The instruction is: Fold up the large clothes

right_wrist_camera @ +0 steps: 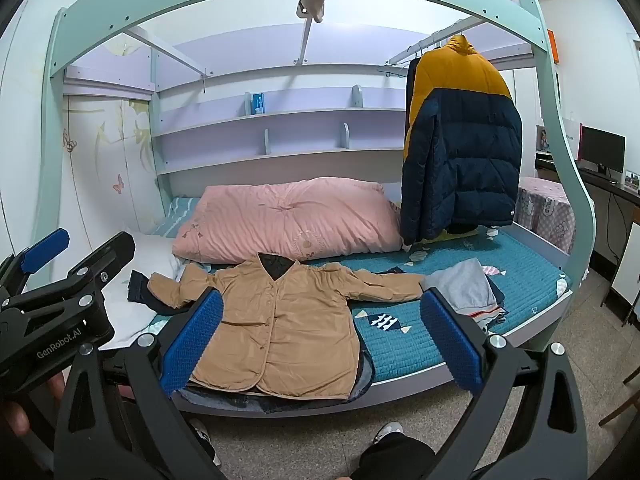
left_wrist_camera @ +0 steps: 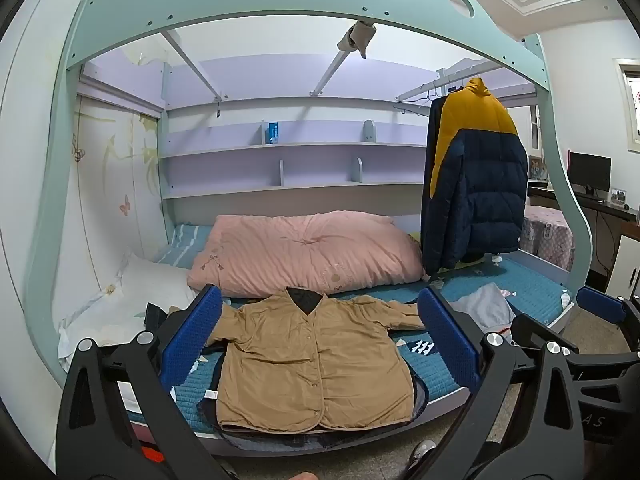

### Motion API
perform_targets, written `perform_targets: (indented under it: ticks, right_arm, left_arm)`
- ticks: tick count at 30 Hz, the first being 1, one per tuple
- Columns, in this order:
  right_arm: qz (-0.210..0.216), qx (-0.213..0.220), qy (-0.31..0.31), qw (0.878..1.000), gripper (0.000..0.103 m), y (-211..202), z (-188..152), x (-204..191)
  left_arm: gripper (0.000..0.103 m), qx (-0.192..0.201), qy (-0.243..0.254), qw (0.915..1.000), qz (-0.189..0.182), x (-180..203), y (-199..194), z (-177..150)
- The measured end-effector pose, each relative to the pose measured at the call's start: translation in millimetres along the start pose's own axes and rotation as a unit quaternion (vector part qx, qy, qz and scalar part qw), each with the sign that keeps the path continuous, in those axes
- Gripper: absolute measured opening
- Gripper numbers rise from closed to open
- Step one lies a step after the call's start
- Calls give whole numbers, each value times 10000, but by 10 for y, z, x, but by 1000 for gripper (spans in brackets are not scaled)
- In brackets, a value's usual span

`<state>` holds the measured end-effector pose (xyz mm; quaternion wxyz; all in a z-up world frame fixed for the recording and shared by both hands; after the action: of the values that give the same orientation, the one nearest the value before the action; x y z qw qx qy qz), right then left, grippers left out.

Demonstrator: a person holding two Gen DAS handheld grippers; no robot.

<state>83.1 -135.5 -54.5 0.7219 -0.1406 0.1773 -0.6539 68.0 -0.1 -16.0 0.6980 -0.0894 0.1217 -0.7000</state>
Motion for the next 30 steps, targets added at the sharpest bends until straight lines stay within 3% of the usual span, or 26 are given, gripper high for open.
perform_targets:
  ticks: [30]
  right_arm:
    - [-23,36,-42,10000,95,11,-12,18]
  left_arm:
    - [98,4,-24,10000,-12,-1,0,1]
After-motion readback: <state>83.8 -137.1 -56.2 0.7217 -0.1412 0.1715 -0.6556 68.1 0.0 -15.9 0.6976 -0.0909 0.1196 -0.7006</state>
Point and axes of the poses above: each gripper's, at about its wrist camera, not at the fingertips, and y roughly the way its jaws point, x to its right, z to its top, the point moved 7 cm from there along y, roughly the way its jaws point, and after that the axes turned 4 degrees about -x, right-handed, at the moved point
